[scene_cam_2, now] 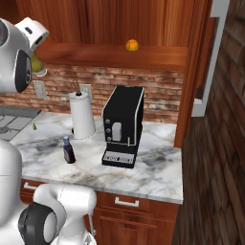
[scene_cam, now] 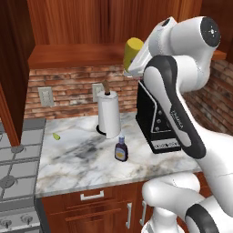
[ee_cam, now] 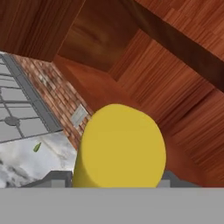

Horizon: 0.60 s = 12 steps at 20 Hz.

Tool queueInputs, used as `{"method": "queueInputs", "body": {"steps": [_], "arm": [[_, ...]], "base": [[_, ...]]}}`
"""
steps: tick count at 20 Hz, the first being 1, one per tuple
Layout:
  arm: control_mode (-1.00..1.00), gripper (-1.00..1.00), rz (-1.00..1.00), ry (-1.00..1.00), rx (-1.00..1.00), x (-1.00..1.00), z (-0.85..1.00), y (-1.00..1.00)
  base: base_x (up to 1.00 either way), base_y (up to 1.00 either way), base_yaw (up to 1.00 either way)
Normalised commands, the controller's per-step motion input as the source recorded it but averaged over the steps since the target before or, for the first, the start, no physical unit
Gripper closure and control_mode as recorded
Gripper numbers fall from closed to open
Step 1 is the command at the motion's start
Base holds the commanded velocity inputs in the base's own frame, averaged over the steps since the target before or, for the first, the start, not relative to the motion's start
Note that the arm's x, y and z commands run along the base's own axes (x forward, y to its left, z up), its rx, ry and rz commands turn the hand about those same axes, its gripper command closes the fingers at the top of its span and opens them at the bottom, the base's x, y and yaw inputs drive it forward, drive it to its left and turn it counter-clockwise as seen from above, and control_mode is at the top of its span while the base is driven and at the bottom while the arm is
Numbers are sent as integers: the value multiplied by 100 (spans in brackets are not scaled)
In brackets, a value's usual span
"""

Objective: Pick the mustard and condiment bottle from the counter and place them in the cabinet.

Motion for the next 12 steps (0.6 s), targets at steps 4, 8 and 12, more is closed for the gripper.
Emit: {"method": "queueInputs", "body": {"steps": [4, 8, 12], "arm": [[-100, 100, 0, -9, 0, 16, 21, 0], [-100, 100, 0, -2, 0, 34, 5, 0], [-100, 100, 0, 0, 0, 45, 0, -1]], "base": [[0, 0, 0], [0, 0, 0], [0, 0, 0]]}}
